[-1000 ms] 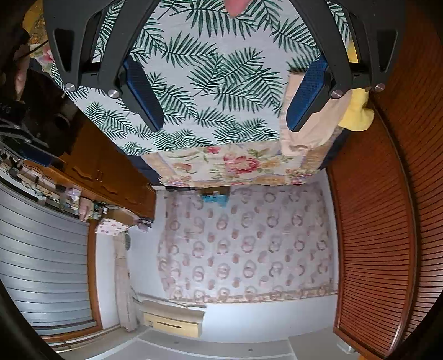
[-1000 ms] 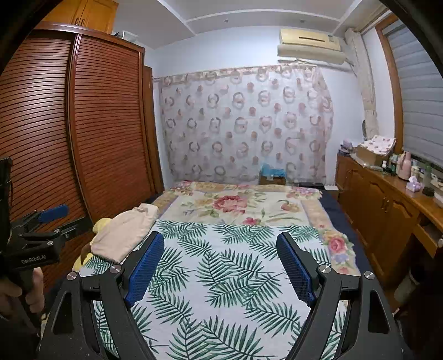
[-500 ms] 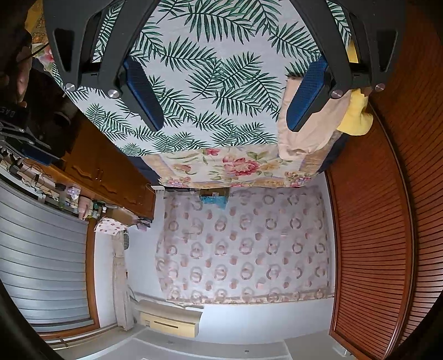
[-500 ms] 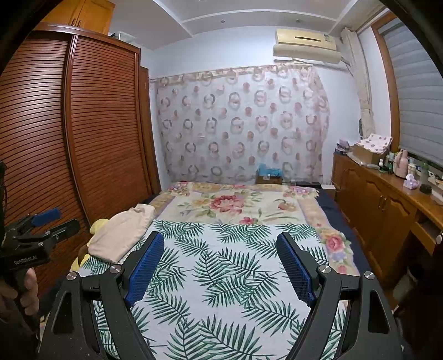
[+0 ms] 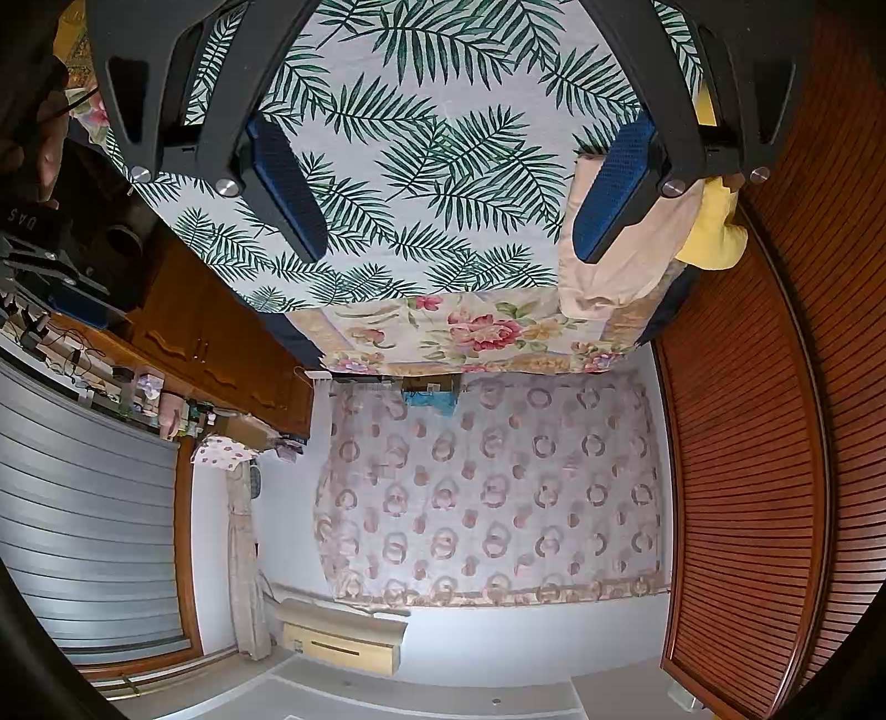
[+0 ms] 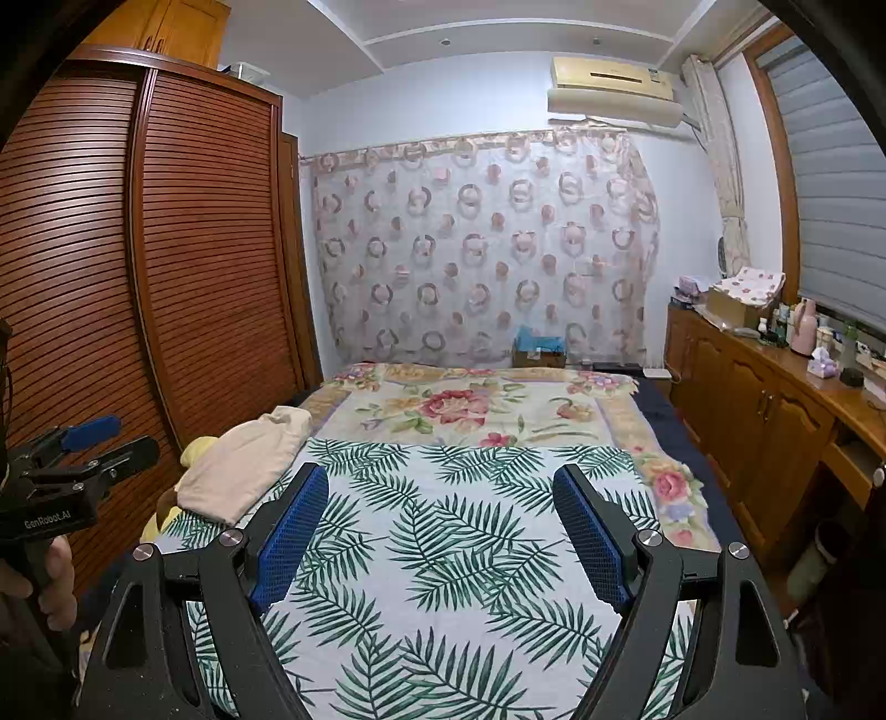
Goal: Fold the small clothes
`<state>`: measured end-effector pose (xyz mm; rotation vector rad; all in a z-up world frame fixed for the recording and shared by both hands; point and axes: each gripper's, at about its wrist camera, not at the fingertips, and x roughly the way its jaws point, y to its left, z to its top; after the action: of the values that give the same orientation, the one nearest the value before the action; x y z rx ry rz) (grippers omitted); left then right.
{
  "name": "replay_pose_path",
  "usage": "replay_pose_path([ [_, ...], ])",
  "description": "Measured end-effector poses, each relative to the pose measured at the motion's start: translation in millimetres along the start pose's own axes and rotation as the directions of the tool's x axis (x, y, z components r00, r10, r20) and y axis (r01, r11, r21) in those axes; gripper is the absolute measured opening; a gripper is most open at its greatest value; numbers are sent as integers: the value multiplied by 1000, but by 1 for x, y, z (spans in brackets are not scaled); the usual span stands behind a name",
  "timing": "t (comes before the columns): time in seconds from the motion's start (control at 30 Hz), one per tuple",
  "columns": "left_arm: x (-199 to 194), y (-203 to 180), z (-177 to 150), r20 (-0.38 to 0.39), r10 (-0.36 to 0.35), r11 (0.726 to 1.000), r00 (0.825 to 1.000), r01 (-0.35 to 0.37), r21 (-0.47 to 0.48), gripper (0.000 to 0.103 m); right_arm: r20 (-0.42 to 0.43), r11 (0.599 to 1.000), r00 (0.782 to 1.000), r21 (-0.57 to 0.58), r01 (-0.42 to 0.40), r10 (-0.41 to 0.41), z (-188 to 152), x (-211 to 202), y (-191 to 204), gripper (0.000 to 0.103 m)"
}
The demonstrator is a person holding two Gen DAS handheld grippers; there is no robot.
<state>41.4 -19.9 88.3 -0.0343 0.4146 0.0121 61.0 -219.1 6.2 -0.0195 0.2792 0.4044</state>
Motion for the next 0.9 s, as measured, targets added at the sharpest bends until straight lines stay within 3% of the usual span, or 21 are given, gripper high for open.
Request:
replay_pose_path([
  [0.9, -1, -2, 0, -1, 0, 1000, 1000, 0, -1, 91, -4, 1000, 1000, 5, -4, 4, -2, 0, -4, 85],
])
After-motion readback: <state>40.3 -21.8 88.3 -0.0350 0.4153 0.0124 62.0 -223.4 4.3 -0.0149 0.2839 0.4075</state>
